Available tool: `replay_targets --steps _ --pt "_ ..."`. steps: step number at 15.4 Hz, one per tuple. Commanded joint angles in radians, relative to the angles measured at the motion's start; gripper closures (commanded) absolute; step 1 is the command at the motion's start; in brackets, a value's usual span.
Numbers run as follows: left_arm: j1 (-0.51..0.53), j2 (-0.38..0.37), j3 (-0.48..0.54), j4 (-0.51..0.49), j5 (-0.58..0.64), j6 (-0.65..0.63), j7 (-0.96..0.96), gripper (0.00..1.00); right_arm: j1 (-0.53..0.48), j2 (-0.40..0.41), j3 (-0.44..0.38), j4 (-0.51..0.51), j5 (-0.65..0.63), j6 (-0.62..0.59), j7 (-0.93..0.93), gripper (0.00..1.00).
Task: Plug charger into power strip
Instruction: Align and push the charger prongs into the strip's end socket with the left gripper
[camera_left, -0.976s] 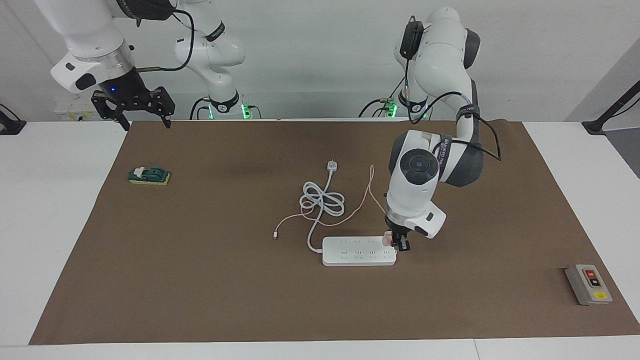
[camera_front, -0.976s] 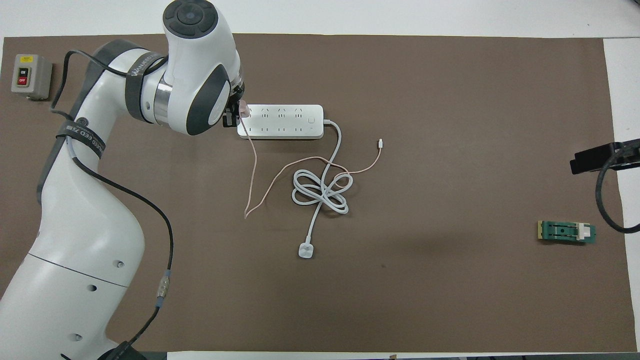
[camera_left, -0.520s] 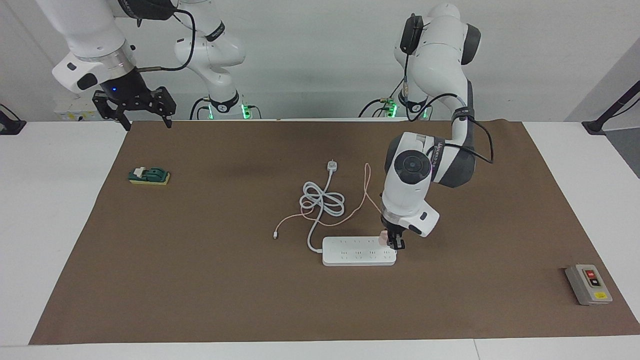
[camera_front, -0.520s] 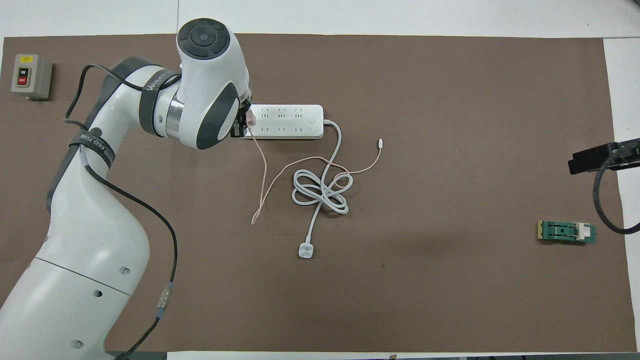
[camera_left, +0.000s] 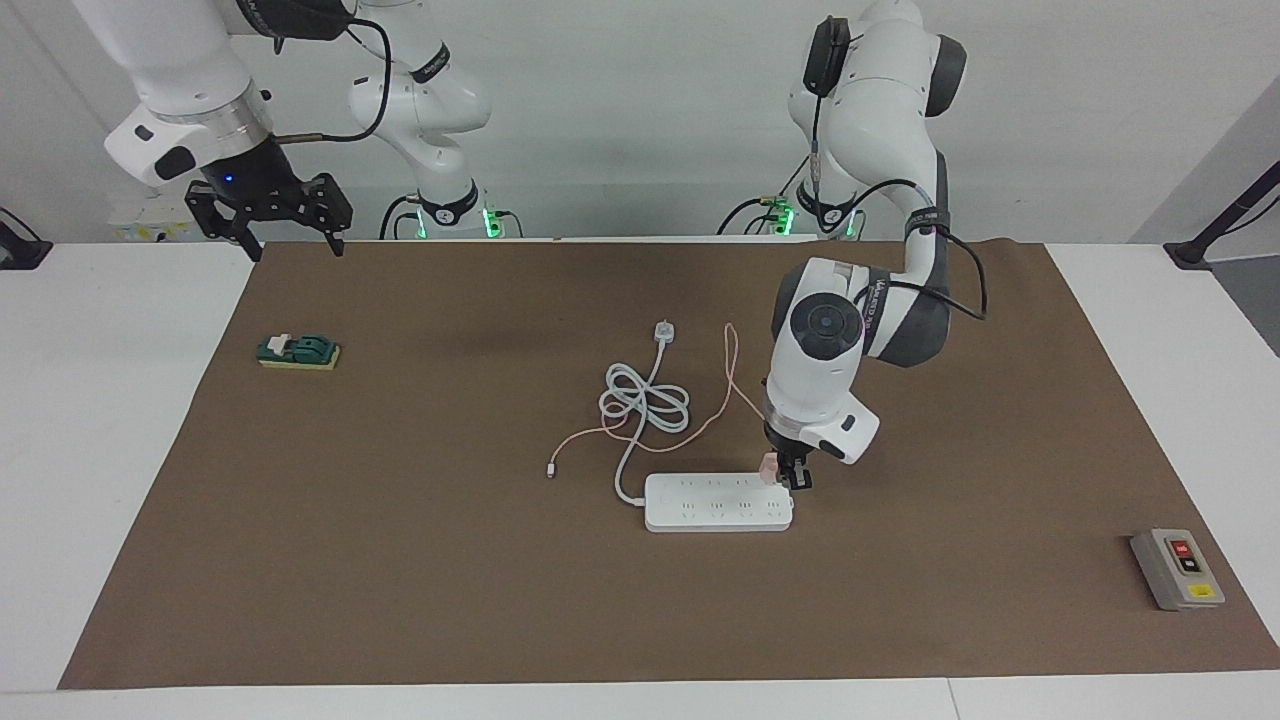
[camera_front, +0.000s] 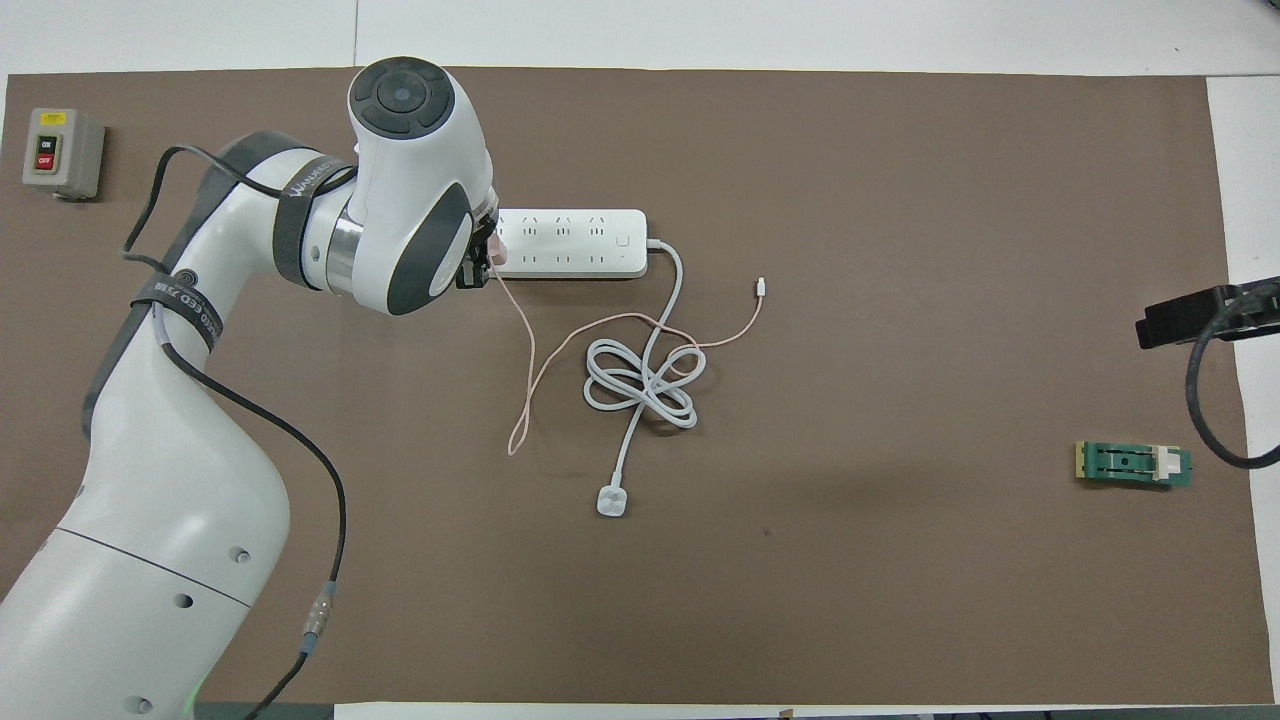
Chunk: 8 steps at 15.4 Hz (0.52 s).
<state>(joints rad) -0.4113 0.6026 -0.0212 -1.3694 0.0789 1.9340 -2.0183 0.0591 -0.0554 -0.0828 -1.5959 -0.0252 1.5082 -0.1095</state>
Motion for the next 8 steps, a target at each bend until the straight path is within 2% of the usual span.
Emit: replay_targets --steps 1,8 --pt "-0.006 -0.021 0.01 -0.033 0.024 0.025 -0.017 1.0 -0.005 -0.021 0.009 -0.024 -0.018 0.003 0.005 0.0" --pt "-0.003 -0.003 0.01 -0.031 0.018 0.017 -0.007 1.0 -0.013 -0.021 0.009 -0.024 -0.016 0.0 0.007 0.0"
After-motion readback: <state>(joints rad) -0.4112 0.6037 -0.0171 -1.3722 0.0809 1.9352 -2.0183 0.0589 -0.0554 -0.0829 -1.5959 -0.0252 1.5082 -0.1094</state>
